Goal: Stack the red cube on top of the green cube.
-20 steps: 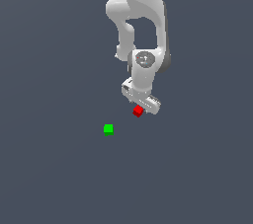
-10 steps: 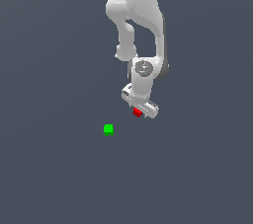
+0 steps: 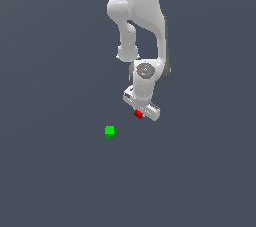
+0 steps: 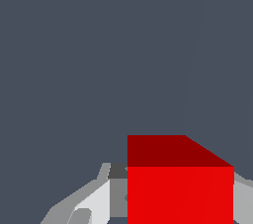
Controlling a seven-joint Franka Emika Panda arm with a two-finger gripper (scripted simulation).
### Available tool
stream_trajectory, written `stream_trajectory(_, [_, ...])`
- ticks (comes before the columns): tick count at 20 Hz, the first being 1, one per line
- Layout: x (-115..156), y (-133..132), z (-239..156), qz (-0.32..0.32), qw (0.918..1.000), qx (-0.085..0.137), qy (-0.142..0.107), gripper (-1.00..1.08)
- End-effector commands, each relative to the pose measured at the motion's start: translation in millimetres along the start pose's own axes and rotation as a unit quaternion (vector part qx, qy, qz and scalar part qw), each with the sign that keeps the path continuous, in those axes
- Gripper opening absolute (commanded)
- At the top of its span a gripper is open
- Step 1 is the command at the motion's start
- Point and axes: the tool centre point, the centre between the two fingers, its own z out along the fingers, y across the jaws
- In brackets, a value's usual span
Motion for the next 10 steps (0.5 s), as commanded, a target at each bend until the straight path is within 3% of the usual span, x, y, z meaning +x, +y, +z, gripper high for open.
stream_trajectory(1, [0.2,0.4,0.5,0.0,1.0,0.0,0.0,-1.0])
stream_trajectory(10, [-0.3,0.0,-9.3,0.0,1.0,0.0,0.0,-1.0])
